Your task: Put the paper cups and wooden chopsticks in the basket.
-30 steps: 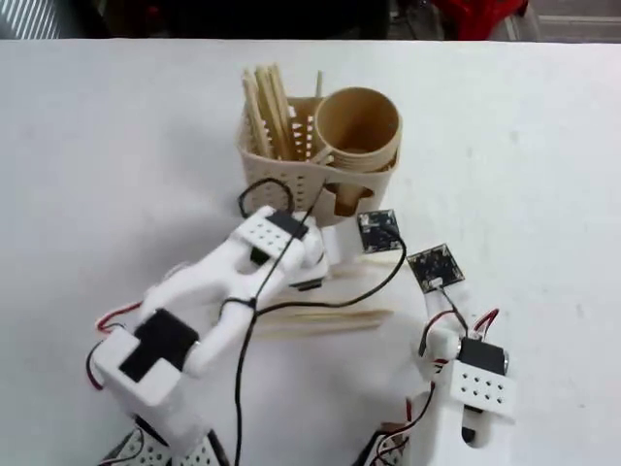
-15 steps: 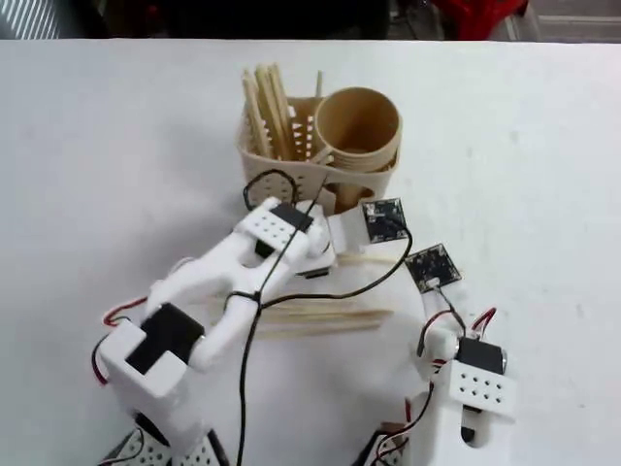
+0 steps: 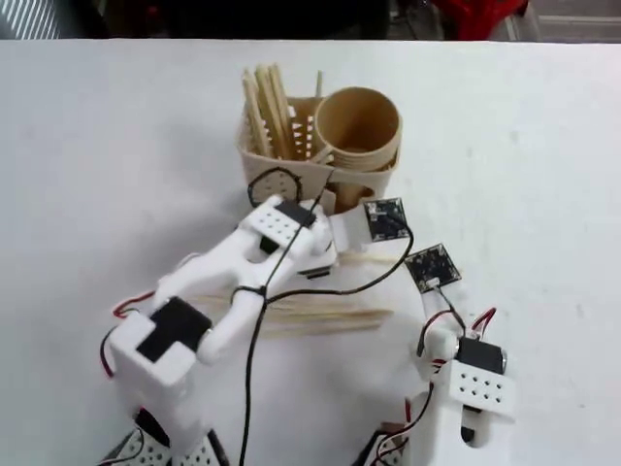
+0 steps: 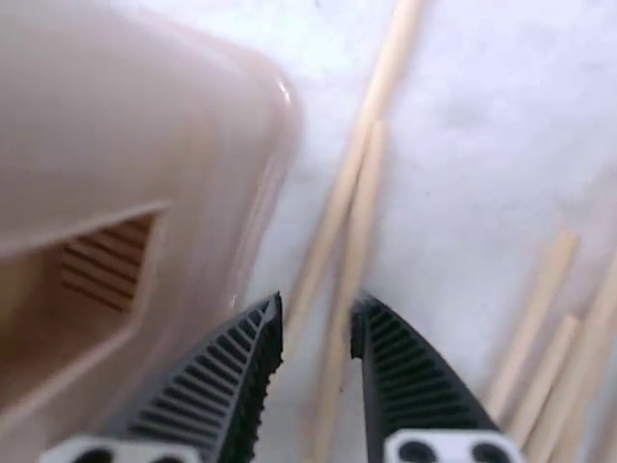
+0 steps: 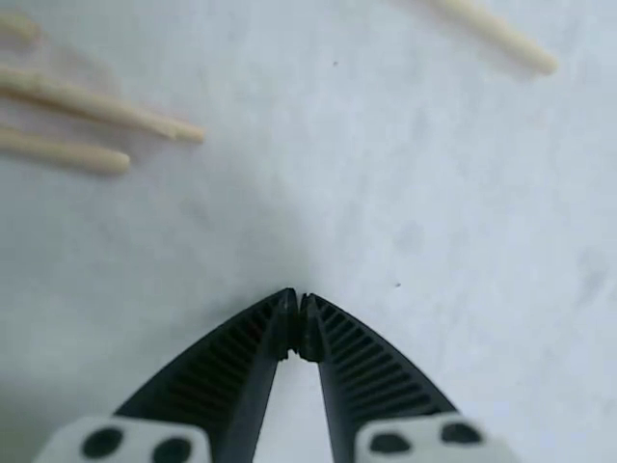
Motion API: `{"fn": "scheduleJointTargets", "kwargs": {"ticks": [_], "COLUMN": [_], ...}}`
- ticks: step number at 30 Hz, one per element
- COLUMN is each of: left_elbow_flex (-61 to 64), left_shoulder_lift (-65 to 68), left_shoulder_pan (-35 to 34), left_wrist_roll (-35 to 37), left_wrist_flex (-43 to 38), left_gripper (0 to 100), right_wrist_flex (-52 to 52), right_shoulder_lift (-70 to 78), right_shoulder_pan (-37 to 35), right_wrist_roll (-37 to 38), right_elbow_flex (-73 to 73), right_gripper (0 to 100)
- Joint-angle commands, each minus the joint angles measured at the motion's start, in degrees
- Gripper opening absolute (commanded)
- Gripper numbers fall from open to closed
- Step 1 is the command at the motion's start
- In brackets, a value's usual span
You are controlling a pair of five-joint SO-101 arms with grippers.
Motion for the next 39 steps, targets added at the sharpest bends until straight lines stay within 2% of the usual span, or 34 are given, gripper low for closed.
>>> {"fn": "scheduleJointTargets", "kwargs": {"ticks": [1, 7, 12, 15, 22, 26, 30, 35, 39], "left_elbow_flex": [-8.0, -13.98, -13.89, -13.89, -13.89, -13.63, -6.68, 7.03, 14.33], "left_shoulder_lift": [3.47, 7.43, 7.52, 7.52, 7.34, 5.41, -3.74, -19.03, -25.8], "left_shoulder_pan": [-0.57, -0.66, -0.66, -0.66, -1.27, -3.91, -7.6, -12.35, -17.27], "left_wrist_roll": [-0.62, -0.7, -0.7, -0.7, -0.62, -0.79, -5.36, -9.32, -13.27], "left_wrist_flex": [5.89, 14.24, 17.67, 20.22, 26.2, 29.71, 30.33, 27.52, 25.76], "left_gripper": [14, 13, 5, 3, 2, 2, 2, 2, 2], "right_wrist_flex": [-0.84, -0.84, -0.84, -0.84, -1.45, -1.54, -1.54, -1.54, -1.54], "right_shoulder_lift": [-0.75, -0.75, -0.75, -0.75, -0.75, -0.75, -0.75, -0.75, -0.75], "right_shoulder_pan": [-0.31, -0.31, -0.22, -0.22, -0.13, -0.13, -0.13, -0.13, -0.13], "right_wrist_roll": [-0.53, -0.53, -0.53, -0.53, -0.7, -0.79, -0.79, -0.88, -0.97], "right_elbow_flex": [-0.97, -0.97, -0.97, -0.97, -0.88, -0.88, -0.88, -0.88, -0.88], "right_gripper": [1.7, 1.7, 1.7, 1.7, 1.7, 1.7, 1.7, 1.7, 1.7]}}
